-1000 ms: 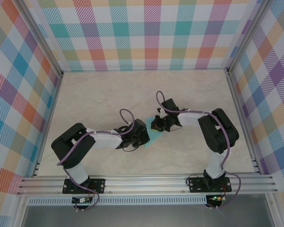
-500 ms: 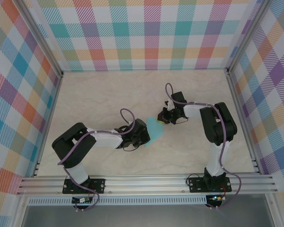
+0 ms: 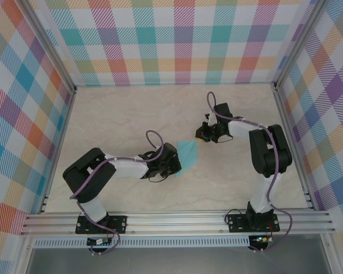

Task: Fold a paper plane with a square sheet of paper (pick it up from the middle)
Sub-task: Fourth fold the wing at the center of the table.

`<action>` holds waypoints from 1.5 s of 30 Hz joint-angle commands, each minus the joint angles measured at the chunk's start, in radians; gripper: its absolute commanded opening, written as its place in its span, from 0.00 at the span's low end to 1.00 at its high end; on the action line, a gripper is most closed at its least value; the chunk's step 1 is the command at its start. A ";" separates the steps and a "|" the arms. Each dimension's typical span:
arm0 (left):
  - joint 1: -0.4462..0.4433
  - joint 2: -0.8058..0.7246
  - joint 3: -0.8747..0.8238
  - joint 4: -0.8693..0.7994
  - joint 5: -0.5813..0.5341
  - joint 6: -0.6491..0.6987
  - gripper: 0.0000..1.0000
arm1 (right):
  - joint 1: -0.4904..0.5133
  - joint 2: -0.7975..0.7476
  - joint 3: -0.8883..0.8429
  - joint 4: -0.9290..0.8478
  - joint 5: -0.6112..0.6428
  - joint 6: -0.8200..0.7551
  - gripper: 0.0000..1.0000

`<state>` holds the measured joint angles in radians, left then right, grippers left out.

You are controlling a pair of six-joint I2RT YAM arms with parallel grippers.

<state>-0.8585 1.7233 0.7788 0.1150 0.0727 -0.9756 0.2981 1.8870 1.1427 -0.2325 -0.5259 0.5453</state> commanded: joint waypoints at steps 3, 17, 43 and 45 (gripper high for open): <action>0.002 0.053 -0.020 -0.228 0.015 0.027 0.03 | 0.102 -0.046 -0.114 0.099 -0.098 0.094 0.00; 0.011 -0.027 0.058 -0.282 0.042 0.061 0.07 | 0.149 0.066 -0.186 0.142 -0.030 0.098 0.00; 0.065 0.069 -0.004 0.004 0.193 -0.138 0.13 | 0.148 0.083 -0.210 0.154 -0.021 0.124 0.00; 0.059 0.049 -0.039 0.004 0.194 -0.141 0.13 | 0.148 0.083 -0.209 0.150 -0.018 0.123 0.00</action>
<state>-0.7883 1.7840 0.8104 0.1879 0.2615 -1.0893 0.4469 1.9232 0.9630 -0.0528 -0.6266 0.6731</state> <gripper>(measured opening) 0.132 0.043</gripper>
